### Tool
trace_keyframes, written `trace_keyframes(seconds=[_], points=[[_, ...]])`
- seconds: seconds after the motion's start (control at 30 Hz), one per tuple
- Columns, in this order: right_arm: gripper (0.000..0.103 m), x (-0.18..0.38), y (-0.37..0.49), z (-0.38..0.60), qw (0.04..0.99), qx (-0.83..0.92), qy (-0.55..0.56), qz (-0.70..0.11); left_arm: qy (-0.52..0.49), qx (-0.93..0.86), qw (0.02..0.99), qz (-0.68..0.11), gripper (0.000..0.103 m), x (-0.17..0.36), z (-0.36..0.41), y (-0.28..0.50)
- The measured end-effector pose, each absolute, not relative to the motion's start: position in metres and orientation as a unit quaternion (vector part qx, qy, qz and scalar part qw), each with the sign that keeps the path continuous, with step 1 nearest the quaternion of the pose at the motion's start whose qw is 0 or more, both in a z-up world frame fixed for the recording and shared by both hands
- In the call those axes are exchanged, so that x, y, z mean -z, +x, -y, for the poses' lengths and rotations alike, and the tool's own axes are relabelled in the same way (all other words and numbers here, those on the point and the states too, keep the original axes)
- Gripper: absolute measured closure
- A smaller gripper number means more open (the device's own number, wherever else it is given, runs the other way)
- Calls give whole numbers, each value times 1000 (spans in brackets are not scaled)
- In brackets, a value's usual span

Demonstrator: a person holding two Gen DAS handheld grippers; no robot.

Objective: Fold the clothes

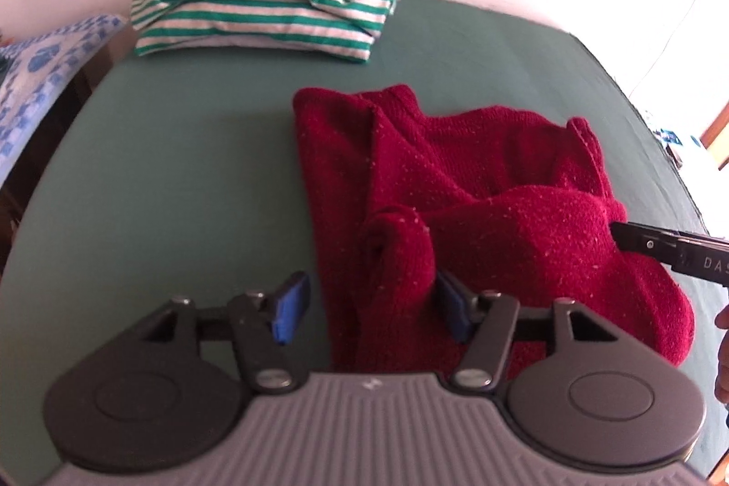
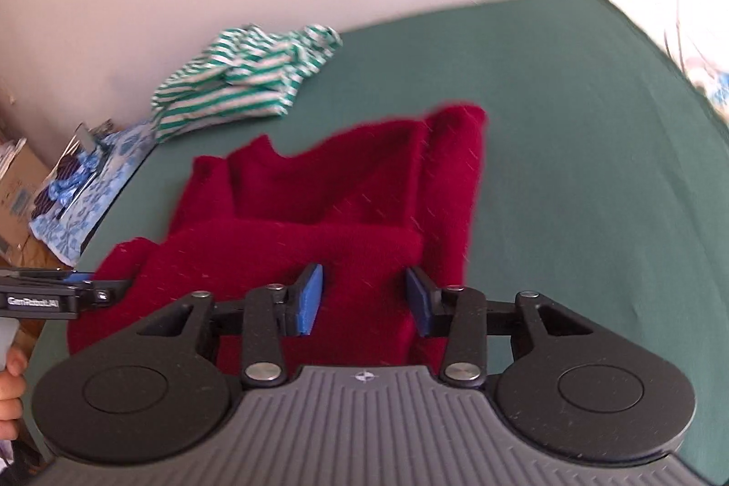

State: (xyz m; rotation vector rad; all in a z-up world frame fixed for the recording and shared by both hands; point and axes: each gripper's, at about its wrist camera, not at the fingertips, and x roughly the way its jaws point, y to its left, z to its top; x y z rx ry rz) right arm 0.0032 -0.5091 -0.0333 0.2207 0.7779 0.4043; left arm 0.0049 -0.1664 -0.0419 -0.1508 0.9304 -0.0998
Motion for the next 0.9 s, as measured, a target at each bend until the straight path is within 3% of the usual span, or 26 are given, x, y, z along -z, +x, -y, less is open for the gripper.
trace_keyframes(seconds=[0.13, 0.2, 0.27, 0.4, 0.5, 0.57, 0.63, 0.77, 0.87, 0.9], points=[[54, 19, -5, 520, 908, -188, 117, -355, -12, 30, 908, -419, 41, 32, 174, -7], [66, 12, -9, 526, 913, -184, 122, -344, 33, 12, 926, -375, 43, 10, 175, -17], [85, 4, -13, 531, 917, -182, 126, -332, 65, 12, 945, -320, 46, -16, 178, -30], [87, 2, -7, 505, 909, -235, 122, -323, 31, 78, 945, -316, 44, -18, 192, -18], [87, 26, 7, 485, 900, -237, 113, -348, 48, 71, 934, -346, 46, 21, 205, 7], [98, 41, 11, 491, 905, -223, 114, -344, 50, 55, 929, -362, 47, 45, 204, 20], [103, 49, 7, 498, 910, -218, 107, -337, 35, 43, 928, -370, 33, 65, 197, 28], [103, 56, -7, 505, 915, -215, 110, -322, 13, 33, 930, -365, 19, 73, 187, 29], [103, 53, -7, 504, 914, -207, 120, -328, 7, 29, 928, -371, 16, 73, 184, 33], [103, 46, -8, 503, 912, -207, 118, -335, 22, 30, 928, -370, 20, 68, 187, 31]])
